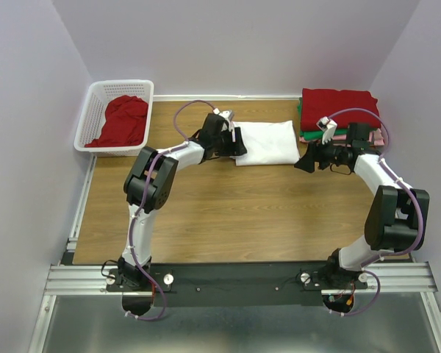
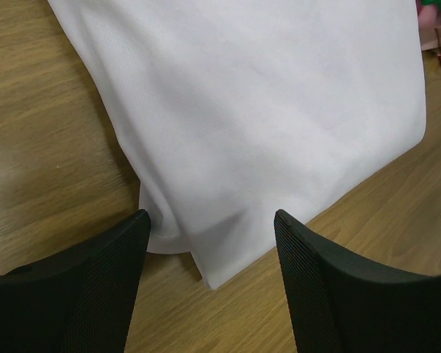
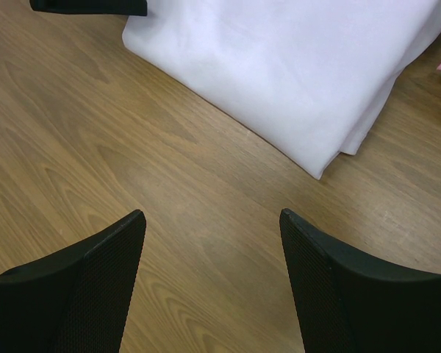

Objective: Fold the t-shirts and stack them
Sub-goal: Fold the tshirt

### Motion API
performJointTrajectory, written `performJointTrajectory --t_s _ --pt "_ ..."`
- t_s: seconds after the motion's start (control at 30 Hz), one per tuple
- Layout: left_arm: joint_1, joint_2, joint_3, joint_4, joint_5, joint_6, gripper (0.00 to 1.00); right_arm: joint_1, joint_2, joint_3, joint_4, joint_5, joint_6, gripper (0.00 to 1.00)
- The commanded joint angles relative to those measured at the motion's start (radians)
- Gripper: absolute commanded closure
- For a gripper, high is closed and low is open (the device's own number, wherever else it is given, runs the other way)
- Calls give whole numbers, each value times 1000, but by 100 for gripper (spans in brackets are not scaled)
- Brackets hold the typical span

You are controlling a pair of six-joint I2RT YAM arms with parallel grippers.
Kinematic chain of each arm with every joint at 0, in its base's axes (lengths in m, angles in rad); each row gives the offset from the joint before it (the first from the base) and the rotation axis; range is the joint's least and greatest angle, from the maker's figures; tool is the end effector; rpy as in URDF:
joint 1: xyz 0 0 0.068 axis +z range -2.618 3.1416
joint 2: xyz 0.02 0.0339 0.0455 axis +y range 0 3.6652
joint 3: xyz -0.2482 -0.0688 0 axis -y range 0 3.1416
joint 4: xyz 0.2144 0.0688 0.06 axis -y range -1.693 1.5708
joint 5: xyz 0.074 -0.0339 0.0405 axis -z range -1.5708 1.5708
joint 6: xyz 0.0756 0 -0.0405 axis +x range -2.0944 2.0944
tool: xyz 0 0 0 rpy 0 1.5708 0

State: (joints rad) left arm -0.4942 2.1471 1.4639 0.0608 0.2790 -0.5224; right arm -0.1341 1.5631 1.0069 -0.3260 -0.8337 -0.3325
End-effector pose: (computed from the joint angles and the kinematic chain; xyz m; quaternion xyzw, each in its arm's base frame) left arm 0.4114 -0.2453 0.1473 0.0511 0.8818 -0.3281 0.3348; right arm 0.3159 0.0139 0.2031 -0.2212 0.8429 0.2994 0.3884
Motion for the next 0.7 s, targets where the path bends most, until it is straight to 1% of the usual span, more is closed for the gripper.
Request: performJointTrajectory --t_s 0.0,0.67 --pt "-12 14 4 -13 -23 -8 24 -15 -26 -16 8 -30 -8 20" --pt "-21 16 0 -12 -54 -36 25 -22 -28 -17 7 -38 -10 20"
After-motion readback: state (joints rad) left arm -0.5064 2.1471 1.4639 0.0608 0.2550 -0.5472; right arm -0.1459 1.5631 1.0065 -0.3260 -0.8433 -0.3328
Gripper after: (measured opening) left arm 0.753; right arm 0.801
